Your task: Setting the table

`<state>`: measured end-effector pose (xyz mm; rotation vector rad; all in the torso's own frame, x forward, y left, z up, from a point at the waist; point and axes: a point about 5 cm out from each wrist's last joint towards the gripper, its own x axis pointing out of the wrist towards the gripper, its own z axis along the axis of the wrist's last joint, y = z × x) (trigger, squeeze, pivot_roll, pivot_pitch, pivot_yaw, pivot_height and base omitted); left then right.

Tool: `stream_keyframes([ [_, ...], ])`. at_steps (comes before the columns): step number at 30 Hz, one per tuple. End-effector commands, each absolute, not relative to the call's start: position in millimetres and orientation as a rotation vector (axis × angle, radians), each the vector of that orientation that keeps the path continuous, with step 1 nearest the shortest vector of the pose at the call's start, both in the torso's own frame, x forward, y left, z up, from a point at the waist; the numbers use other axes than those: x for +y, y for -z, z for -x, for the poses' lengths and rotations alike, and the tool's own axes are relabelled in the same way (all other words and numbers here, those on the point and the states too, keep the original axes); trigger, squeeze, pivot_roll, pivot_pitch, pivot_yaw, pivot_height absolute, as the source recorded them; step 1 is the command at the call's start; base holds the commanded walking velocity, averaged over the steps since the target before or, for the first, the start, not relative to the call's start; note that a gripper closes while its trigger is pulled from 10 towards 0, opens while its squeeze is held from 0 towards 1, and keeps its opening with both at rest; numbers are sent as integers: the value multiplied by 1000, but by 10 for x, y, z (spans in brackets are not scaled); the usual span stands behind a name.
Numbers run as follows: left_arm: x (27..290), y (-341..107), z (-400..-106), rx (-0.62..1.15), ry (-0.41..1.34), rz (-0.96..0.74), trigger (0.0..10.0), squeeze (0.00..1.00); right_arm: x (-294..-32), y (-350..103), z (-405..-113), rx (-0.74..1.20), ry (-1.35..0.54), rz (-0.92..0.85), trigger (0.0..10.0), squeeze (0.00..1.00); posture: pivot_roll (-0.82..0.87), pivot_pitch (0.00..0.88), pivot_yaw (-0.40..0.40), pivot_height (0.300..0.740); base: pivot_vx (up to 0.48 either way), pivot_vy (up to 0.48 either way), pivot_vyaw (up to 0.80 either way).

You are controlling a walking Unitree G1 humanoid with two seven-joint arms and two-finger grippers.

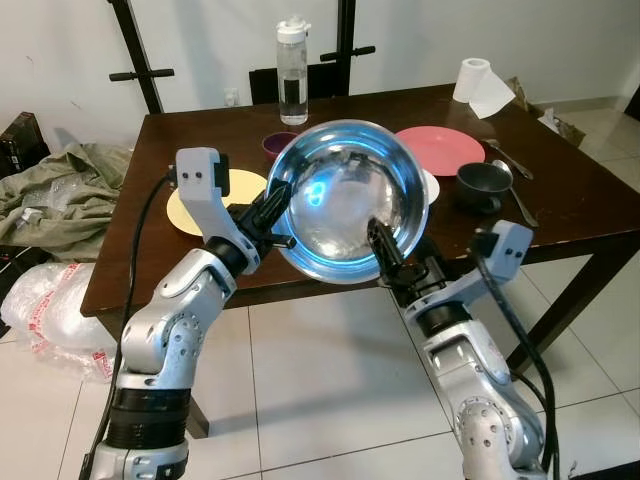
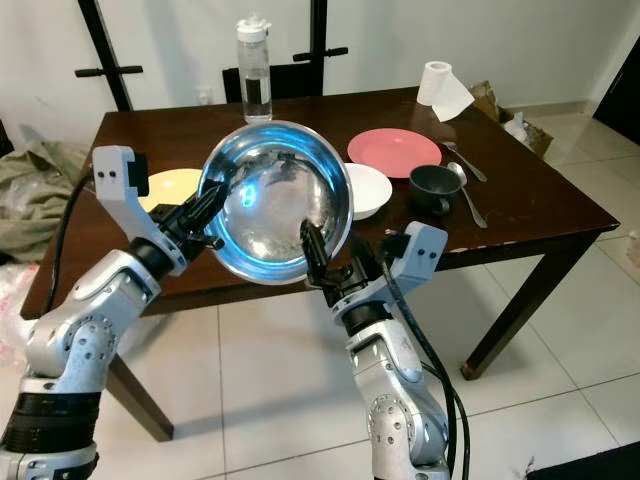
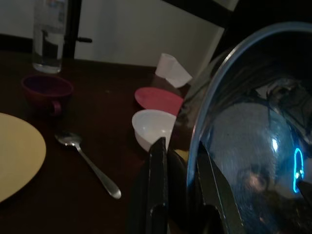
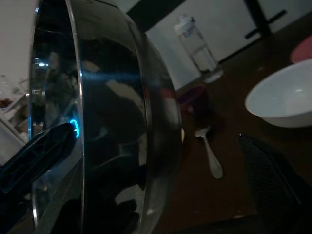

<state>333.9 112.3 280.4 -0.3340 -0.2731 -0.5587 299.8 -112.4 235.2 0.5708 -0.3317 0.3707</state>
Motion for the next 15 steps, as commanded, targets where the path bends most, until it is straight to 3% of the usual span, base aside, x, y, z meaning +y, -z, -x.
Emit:
stream_keyframes([
  [1, 986, -2813, -3226, -282, 702, 329, 10000, 0, -1100, -2339, -3010, -320, -379, -596, 8627, 0, 15, 117, 105, 740, 0, 0, 0],
  [3, 985, -2817, -3220, -286, 708, 321, 10000, 0, -1099, -2337, -3011, -319, -379, -598, 8627, 0, 15, 117, 105, 740, 0, 0, 0],
  [4, 987, -2822, -3215, -304, 705, 277, 10000, 0, -1103, -2331, -3006, -318, -379, -602, 0, 0, 13, 119, 105, 740, 0, 0, 0],
  [8, 987, -2854, -3179, -384, 686, 117, 10000, 0, -1119, -2309, -2997, -311, -378, -608, 0, 0, 13, 119, 105, 740, 0, 0, 0],
  [15, 877, -2873, -3076, -471, 713, -3, 10000, 0, -1122, -2245, -2987, -289, -377, -601, 0, 0, 12, 125, 98, 740, 0, 0, 0],
])
